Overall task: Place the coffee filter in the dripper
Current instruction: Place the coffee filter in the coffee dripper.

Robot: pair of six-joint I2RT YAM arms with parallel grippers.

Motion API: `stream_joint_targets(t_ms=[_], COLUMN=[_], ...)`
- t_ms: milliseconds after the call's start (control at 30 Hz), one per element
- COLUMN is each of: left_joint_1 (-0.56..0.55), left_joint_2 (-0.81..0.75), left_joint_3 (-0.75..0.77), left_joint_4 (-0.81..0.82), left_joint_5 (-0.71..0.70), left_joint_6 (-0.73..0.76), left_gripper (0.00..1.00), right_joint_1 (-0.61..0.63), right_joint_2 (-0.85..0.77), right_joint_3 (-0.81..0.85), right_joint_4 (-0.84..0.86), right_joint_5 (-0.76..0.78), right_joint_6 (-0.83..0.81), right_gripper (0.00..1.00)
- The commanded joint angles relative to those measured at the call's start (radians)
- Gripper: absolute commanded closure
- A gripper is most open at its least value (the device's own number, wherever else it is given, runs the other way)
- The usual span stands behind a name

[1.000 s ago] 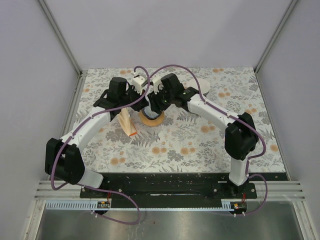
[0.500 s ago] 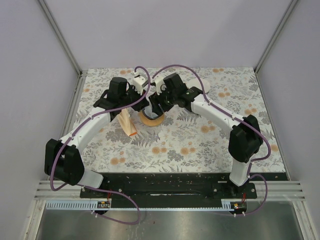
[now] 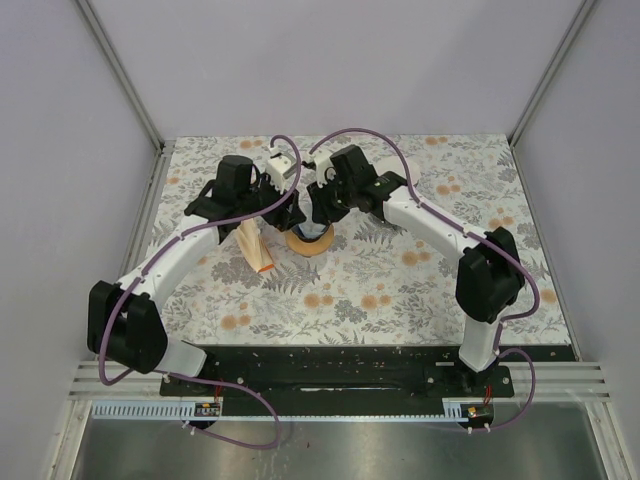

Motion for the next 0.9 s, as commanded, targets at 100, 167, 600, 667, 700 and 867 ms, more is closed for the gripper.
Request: stream_joint_targets(t_ms=[100, 167, 600, 667, 700, 867], left_joint_1=[-0.004, -0.009, -0.052, -0.05, -0.049, -0.05], left_joint_2=[-0.003, 0.011, 0.122, 0.116, 0.115, 0.096], left_joint_3=[0.059, 0.059, 0.114, 0.108, 0.105, 0.099], left_joint_4=[0.035, 0.044, 0.025, 0.025, 0.024, 0.012], left_joint_5=[0.101, 0.066, -0.161, -0.16, -0.163, -0.163], left_joint_6=[-0.046, -0.047, -0.072, -0.072, -0.069, -0.053], left_gripper=[0.31, 0.31, 0.43, 0.57, 0.63, 0.88], right_joint_1=[-0.006, -0.005, -0.002, -0.002, -0.002, -0.002], right_joint_2=[0.017, 0.017, 0.012, 0.009, 0.006, 0.001], right_joint_3=[0.038, 0.038, 0.043, 0.039, 0.038, 0.033], right_joint_4=[-0.013, -0.014, -0.004, -0.004, -0.007, -0.007], right_joint_5=[-0.01, -0.017, -0.05, -0.049, -0.044, -0.032], right_joint_6=[0.012, 0.015, 0.031, 0.028, 0.026, 0.021], right_gripper=[0.68, 0.69, 0.72, 0.73, 0.73, 0.73])
